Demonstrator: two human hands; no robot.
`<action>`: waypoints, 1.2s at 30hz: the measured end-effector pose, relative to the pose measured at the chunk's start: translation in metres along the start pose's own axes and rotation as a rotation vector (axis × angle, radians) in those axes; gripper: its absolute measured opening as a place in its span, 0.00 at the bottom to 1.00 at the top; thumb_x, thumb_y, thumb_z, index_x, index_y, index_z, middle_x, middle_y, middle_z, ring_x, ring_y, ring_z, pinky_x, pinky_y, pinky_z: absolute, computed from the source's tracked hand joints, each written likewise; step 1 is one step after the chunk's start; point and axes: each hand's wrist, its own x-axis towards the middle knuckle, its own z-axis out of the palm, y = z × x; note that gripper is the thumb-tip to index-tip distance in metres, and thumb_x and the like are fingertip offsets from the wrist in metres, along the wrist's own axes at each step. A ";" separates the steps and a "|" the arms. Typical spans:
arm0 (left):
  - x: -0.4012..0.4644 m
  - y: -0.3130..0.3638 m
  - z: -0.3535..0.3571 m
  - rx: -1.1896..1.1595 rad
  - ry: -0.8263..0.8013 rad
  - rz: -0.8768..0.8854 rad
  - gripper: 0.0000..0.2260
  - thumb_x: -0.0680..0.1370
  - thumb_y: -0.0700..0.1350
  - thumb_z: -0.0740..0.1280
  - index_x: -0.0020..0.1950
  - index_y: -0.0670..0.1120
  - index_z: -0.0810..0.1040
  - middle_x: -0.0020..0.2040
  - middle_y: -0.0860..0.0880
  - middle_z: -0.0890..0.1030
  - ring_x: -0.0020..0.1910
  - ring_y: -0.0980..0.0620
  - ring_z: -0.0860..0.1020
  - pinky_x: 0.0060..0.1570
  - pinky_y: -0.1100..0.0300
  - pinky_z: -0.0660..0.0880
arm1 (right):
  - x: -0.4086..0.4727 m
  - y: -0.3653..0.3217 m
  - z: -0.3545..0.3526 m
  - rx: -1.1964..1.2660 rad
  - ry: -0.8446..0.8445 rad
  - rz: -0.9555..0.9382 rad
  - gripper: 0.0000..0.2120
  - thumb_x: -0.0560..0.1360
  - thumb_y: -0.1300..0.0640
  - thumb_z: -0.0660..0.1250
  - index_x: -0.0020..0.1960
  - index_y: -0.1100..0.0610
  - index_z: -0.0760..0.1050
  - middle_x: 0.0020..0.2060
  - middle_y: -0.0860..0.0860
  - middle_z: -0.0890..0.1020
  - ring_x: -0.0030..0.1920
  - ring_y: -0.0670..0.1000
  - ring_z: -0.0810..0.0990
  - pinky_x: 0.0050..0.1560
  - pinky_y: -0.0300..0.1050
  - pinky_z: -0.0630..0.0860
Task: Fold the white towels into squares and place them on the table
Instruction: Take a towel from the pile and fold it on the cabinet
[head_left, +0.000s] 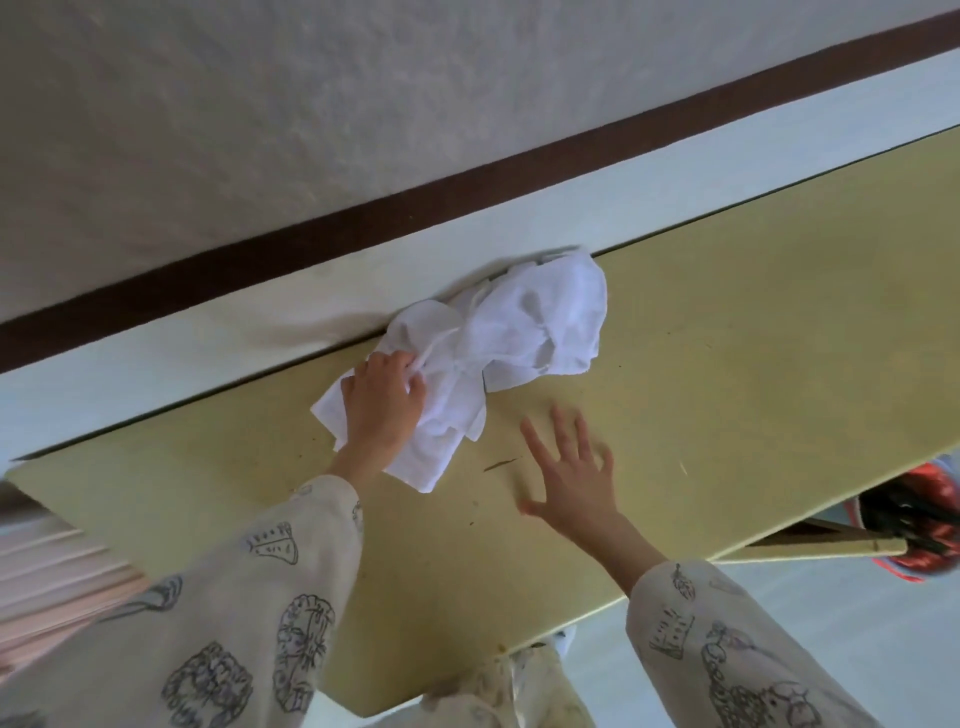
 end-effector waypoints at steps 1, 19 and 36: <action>0.002 0.001 -0.003 0.000 0.029 0.009 0.09 0.78 0.45 0.59 0.53 0.44 0.76 0.49 0.44 0.78 0.53 0.42 0.74 0.55 0.52 0.64 | 0.000 0.001 -0.001 0.005 -0.010 -0.004 0.48 0.71 0.41 0.68 0.75 0.43 0.35 0.74 0.51 0.31 0.74 0.57 0.31 0.71 0.66 0.48; -0.063 0.144 -0.192 -0.304 -0.115 0.492 0.08 0.77 0.39 0.64 0.48 0.48 0.81 0.42 0.58 0.80 0.42 0.63 0.77 0.43 0.78 0.68 | -0.054 -0.010 -0.212 0.633 0.355 -0.571 0.28 0.76 0.58 0.65 0.73 0.53 0.59 0.73 0.47 0.62 0.73 0.46 0.56 0.70 0.37 0.52; -0.085 0.328 -0.142 -0.270 0.224 0.312 0.10 0.80 0.42 0.60 0.55 0.43 0.80 0.53 0.46 0.81 0.49 0.51 0.74 0.46 0.66 0.64 | -0.103 0.259 -0.299 0.218 0.534 -0.232 0.15 0.81 0.52 0.54 0.49 0.59 0.77 0.44 0.55 0.82 0.46 0.56 0.78 0.45 0.45 0.69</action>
